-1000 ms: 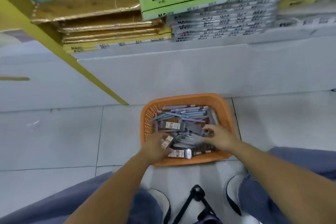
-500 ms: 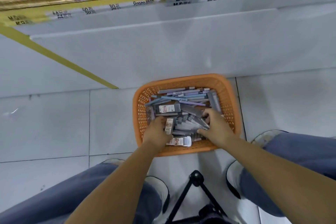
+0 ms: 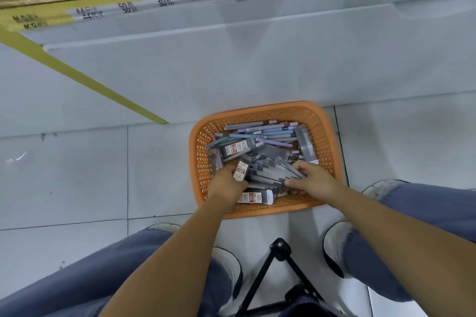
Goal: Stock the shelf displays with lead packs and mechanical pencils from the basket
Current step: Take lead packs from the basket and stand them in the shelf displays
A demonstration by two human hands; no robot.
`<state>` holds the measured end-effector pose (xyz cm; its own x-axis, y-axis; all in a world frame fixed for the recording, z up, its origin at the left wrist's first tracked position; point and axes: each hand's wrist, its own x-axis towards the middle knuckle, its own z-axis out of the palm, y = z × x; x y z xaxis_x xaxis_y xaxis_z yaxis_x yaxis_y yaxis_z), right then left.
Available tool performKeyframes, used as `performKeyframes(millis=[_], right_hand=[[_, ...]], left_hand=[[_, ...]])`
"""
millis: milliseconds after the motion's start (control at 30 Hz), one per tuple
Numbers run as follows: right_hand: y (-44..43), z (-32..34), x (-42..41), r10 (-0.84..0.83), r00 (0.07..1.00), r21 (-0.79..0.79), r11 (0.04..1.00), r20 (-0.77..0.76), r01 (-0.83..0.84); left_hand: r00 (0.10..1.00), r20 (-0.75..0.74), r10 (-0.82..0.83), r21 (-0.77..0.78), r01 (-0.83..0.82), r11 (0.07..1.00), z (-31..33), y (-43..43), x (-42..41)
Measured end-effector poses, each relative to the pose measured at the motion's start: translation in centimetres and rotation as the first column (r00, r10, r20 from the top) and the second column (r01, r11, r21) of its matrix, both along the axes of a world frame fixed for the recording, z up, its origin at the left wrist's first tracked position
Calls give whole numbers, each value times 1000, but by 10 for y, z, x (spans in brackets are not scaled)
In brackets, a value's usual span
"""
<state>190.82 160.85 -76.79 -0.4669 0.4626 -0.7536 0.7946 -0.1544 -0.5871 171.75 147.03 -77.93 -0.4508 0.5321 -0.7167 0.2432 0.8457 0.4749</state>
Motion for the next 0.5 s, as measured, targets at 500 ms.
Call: performKeyframes(millis=[500], right_hand=[[9,89,-2,-376,853,82,899,-363,431]], left_hand=[[856,445,261,228,-391,892,76,12,20]])
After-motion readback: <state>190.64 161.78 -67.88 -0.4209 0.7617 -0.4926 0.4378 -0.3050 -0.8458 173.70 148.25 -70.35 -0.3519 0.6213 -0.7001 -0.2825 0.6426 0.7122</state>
